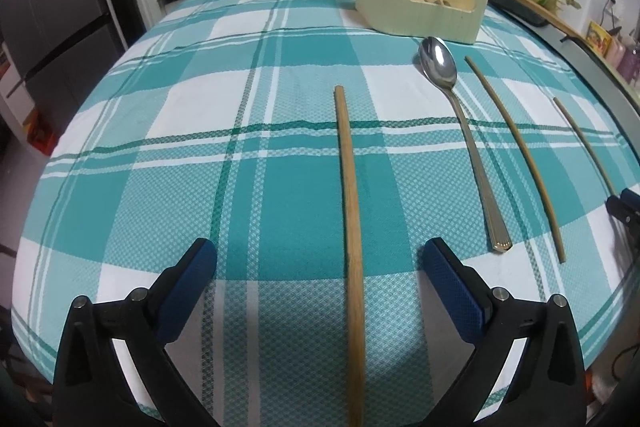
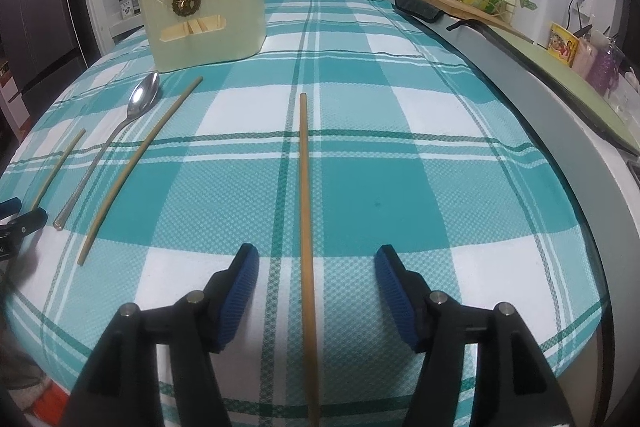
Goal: Organize utensils
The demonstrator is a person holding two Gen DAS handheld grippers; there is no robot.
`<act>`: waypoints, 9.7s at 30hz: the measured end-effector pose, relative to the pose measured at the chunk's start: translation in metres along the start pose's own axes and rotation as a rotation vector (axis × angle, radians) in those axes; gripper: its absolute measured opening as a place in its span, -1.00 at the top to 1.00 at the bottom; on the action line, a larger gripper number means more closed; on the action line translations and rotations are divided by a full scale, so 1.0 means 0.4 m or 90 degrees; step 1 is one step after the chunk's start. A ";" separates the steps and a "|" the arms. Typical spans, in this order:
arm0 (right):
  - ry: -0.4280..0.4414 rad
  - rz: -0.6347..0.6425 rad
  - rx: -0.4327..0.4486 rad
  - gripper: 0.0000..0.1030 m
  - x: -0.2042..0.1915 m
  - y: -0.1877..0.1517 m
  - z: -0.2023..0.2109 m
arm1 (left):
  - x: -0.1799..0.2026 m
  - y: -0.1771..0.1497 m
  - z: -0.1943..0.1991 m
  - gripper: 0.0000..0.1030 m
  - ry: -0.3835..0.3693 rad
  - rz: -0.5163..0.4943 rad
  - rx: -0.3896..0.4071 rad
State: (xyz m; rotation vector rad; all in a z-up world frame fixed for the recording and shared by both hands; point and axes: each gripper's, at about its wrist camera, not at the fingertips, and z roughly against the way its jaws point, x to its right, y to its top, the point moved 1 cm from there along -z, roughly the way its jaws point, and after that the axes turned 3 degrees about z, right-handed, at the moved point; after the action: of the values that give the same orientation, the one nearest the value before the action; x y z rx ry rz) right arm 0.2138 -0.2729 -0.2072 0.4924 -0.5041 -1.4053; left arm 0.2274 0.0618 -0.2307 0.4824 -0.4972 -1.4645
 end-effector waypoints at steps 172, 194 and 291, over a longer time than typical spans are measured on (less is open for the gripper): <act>0.147 0.090 0.032 0.19 -0.223 0.108 0.021 | 0.031 0.048 0.073 -0.75 -0.066 0.035 -0.004; 0.009 0.027 -0.002 0.90 -0.119 0.069 -0.034 | 0.115 0.061 0.018 -0.76 -0.090 -0.010 -0.029; 0.180 0.038 0.294 0.90 -0.036 0.448 0.351 | 0.019 0.470 0.385 0.99 -0.256 0.032 0.296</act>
State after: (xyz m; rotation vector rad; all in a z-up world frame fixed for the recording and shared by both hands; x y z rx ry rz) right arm 0.2702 -0.2440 0.0118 1.0240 -0.6067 -1.1353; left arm 0.2889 0.0626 0.0046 0.5338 -1.1770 -1.3991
